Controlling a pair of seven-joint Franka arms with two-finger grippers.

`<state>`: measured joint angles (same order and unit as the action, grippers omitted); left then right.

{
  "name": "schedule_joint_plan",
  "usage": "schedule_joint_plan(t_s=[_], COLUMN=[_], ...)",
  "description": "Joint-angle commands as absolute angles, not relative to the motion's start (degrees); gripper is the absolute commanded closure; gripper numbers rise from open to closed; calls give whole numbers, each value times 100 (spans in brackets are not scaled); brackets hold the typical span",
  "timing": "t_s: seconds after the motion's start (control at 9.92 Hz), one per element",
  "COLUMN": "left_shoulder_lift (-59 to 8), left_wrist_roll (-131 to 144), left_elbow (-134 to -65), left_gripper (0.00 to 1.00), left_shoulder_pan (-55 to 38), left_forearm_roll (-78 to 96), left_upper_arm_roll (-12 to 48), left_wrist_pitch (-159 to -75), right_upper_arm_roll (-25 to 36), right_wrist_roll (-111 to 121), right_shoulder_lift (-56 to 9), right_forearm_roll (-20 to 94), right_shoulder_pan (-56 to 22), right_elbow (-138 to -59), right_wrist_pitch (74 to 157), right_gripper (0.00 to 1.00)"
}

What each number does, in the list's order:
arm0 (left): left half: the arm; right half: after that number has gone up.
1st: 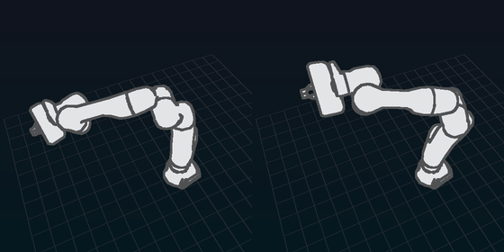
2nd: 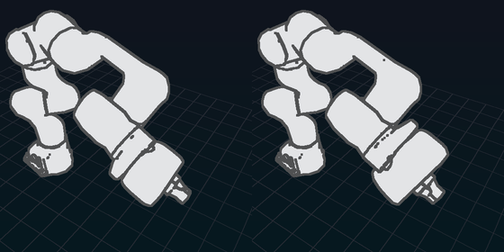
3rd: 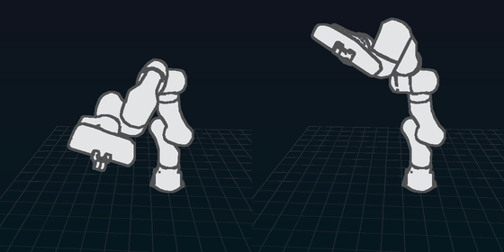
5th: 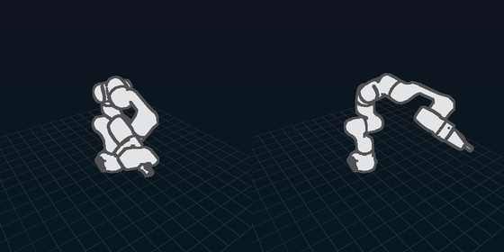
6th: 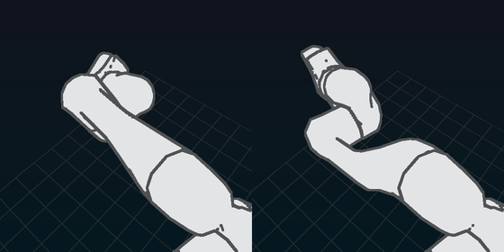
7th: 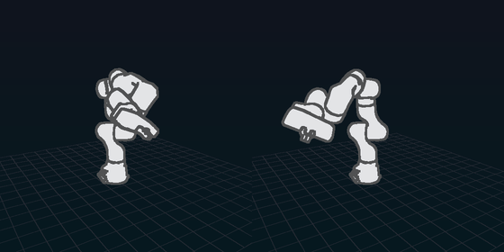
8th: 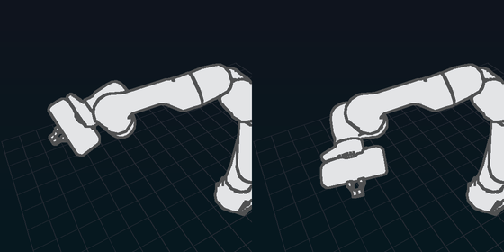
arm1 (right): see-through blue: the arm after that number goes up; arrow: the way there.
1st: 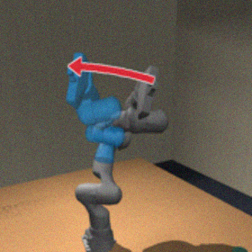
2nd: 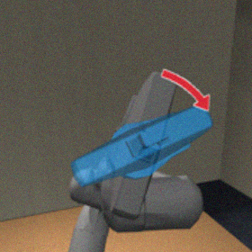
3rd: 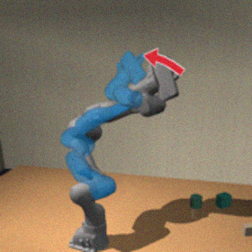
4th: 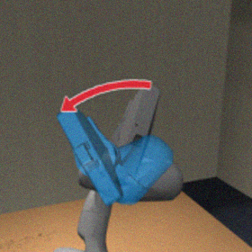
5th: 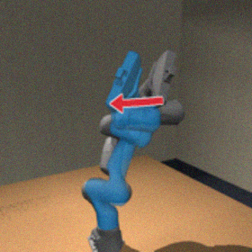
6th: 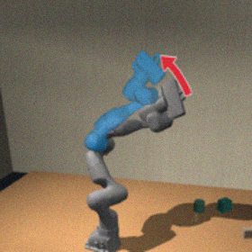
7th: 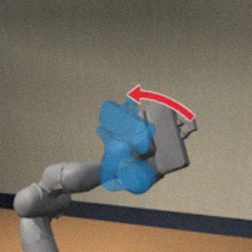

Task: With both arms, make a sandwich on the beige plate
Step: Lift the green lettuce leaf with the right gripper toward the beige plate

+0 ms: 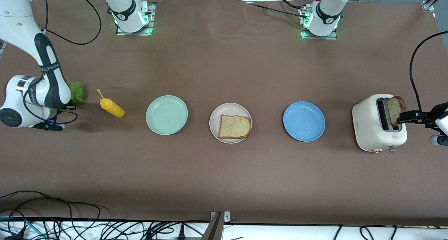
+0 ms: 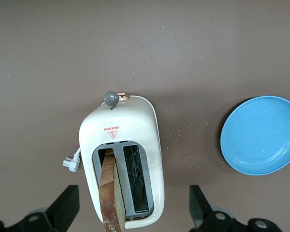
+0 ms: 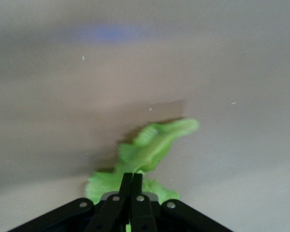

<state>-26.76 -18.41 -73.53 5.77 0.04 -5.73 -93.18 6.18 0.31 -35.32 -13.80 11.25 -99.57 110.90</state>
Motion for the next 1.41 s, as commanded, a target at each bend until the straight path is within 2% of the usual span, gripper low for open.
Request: schedule_joint_plan(t_s=[0.0, 0.2, 0.4, 0.91, 1.31], left_shoulder_lift=[-2619, -2628, -2645, -2663, -2663], left_wrist_roll=[-1934, -1934, -1916, -1907, -1890], left_elbow=[-7444, -7444, -7444, -7444, -7444], left_gripper=[0, 0, 0, 0, 0], left_shoulder_pan=[624, 633, 633, 624, 615], left_forearm_roll=[-150, -175, -97, -132, -141], left_upper_arm_roll=[-510, -510, -510, -510, -510], left_wrist_pitch=[-9334, -9334, -9343, -9352, -9352], right_upper_arm_roll=[545, 536, 475, -219, -929], right_wrist_roll=[70, 149, 158, 45, -1760], right_shoulder_lift=[-2911, -2682, -2584, -2549, -2540], right_forearm_roll=[-1345, -837, -643, -571, -563], right_shoulder_pan=[1178, 1178, 1108, 1020, 871], right_elbow=[-9417, -8748, -8421, -7709, -7366], right_wrist_pitch=[10383, 9837, 9651, 9229, 9194], right_gripper=[100, 100, 100, 100, 100])
